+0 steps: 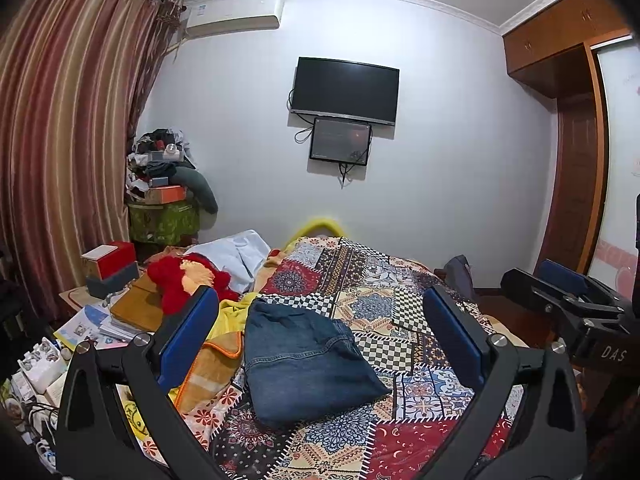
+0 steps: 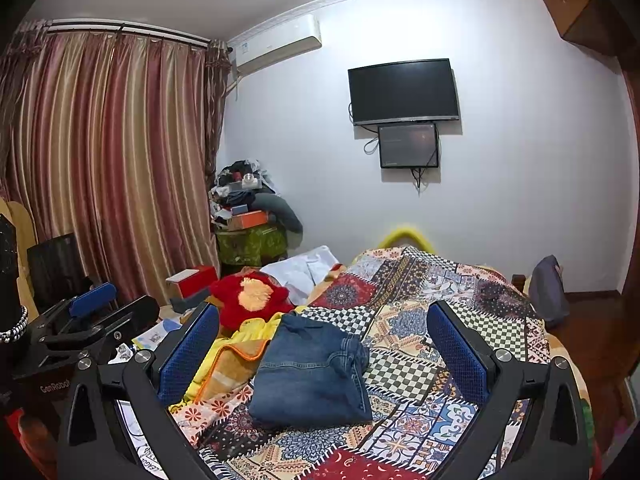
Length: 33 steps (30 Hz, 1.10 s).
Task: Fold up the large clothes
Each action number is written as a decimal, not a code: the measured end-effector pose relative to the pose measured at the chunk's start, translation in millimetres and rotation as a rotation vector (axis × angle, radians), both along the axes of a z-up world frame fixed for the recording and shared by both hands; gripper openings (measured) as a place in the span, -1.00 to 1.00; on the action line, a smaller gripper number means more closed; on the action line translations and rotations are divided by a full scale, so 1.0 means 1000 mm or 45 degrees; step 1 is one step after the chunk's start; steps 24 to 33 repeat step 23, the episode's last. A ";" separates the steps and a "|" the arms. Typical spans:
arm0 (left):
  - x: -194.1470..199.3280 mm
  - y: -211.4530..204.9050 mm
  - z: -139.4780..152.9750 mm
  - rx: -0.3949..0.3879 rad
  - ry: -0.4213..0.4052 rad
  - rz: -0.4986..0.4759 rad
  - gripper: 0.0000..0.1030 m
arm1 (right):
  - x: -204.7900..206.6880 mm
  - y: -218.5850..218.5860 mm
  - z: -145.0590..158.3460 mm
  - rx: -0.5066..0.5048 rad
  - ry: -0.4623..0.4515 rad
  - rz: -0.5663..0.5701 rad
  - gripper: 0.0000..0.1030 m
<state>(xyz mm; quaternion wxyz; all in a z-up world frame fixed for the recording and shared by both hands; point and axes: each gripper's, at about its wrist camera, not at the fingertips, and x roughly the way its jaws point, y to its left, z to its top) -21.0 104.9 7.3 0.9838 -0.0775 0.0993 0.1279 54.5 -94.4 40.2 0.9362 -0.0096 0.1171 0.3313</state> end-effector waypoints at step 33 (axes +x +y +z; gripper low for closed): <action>0.005 0.007 -0.001 -0.039 0.016 -0.018 1.00 | 0.002 0.003 -0.004 0.013 0.017 -0.011 1.00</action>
